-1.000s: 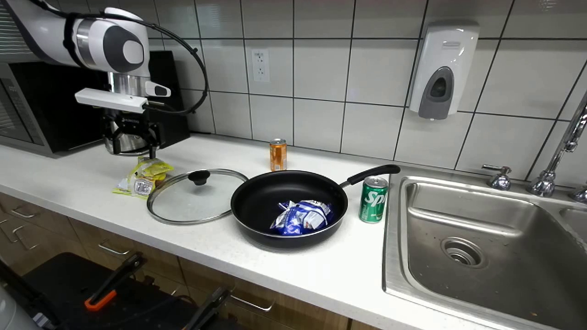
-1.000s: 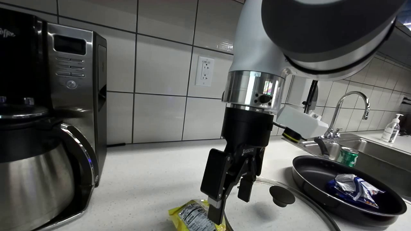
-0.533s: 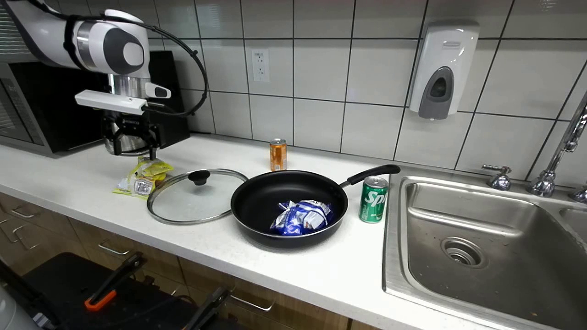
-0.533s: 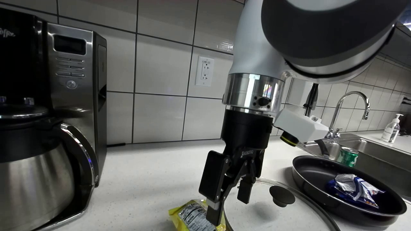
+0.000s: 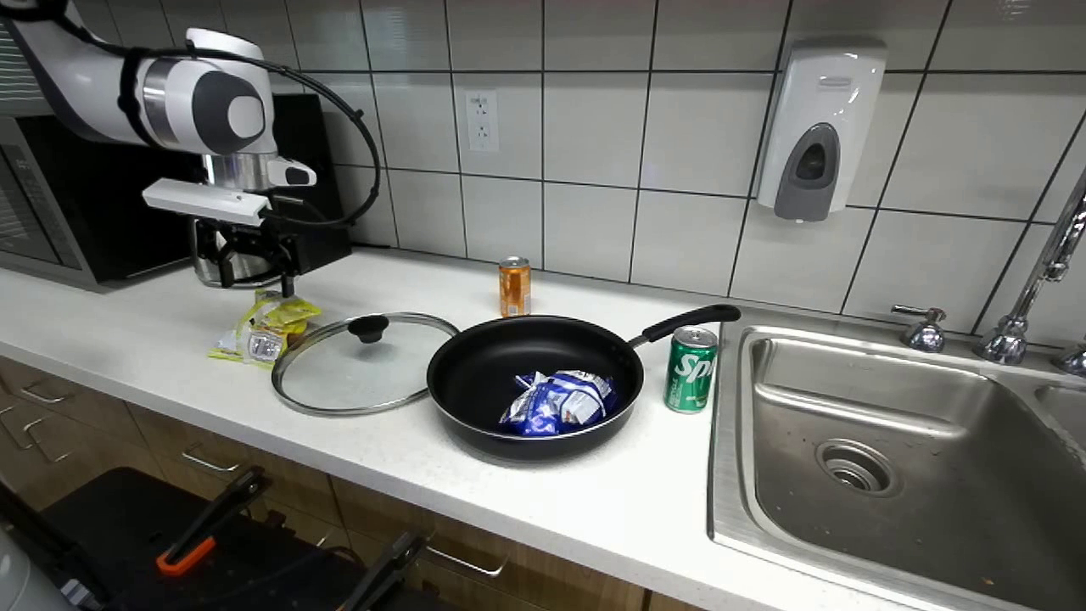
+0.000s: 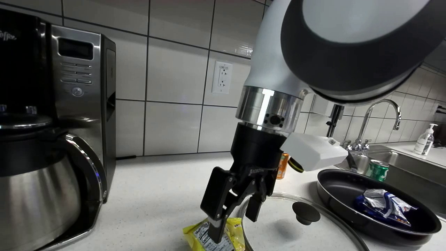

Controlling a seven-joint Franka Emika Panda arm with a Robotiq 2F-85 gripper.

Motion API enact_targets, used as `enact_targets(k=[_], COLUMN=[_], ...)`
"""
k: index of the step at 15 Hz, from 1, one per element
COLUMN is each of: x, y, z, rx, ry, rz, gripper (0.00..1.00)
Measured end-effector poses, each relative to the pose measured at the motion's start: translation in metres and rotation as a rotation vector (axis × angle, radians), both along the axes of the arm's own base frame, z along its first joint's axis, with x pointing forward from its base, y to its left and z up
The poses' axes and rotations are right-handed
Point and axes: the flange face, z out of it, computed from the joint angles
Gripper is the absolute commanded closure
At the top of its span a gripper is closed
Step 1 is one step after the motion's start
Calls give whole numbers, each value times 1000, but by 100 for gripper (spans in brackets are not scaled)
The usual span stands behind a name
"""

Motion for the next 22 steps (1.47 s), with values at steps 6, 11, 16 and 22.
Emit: enact_targets(k=[6, 11, 16, 22], x=[-15, -19, -20, -24], y=[18, 21, 13, 19], z=[-9, -12, -18, -19], rx=[-18, -32, -93, -115], ry=[15, 23, 10, -15], rz=[32, -2, -67, -64], gripper=[0, 0, 0, 0])
